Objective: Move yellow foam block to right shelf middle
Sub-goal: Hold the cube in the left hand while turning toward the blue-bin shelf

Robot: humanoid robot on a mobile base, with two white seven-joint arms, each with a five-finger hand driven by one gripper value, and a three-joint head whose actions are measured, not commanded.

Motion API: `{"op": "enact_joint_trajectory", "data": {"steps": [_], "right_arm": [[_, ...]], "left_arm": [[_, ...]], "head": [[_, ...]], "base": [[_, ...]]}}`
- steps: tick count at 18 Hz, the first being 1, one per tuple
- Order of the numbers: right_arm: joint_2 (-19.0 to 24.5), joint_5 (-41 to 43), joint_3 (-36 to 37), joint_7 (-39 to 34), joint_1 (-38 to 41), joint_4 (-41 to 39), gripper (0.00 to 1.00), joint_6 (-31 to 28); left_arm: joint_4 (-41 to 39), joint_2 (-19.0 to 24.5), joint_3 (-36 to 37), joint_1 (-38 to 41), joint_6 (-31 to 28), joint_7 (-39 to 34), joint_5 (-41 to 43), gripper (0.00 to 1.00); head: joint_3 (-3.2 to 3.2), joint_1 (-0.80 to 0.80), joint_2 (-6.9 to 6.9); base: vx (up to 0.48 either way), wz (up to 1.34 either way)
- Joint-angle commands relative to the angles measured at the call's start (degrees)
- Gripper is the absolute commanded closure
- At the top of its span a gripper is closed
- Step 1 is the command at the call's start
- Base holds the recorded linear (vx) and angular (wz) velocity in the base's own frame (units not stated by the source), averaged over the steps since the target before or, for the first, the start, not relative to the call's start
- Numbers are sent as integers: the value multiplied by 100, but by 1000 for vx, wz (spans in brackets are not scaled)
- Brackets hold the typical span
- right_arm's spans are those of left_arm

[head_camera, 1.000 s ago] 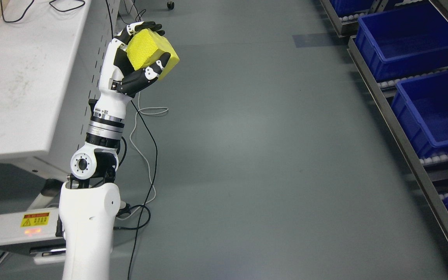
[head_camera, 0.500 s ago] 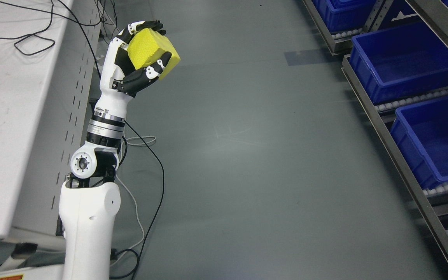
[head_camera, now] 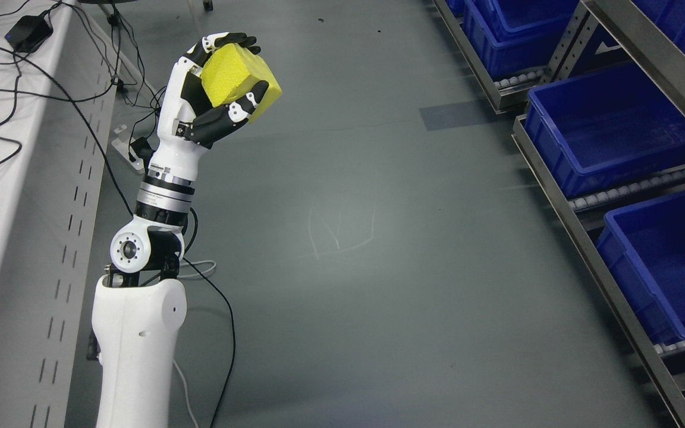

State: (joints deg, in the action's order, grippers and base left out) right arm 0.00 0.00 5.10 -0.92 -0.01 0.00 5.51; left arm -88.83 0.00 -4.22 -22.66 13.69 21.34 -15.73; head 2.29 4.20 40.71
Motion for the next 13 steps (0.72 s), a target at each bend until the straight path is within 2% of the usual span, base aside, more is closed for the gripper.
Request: {"op": "enact_joint_trajectory", "data": {"steps": [1,6,13], "right_arm": [[-100,0,0,-13,-17,-100,0,2],[-100,0,0,-13,-8,-100,0,2],[-100,0,0,-13,-8,-100,0,2]], "left_arm": [[-108,100,316,-19,2,-7,0,70],[-108,100,325,-19,2,-7,0,70],[-108,100,396,-45,-7,1,0,70]], "head": [[0,0,0],[0,0,0],[0,0,0]], "base": [[359,-156],[308,-276],[223,-617]]}}
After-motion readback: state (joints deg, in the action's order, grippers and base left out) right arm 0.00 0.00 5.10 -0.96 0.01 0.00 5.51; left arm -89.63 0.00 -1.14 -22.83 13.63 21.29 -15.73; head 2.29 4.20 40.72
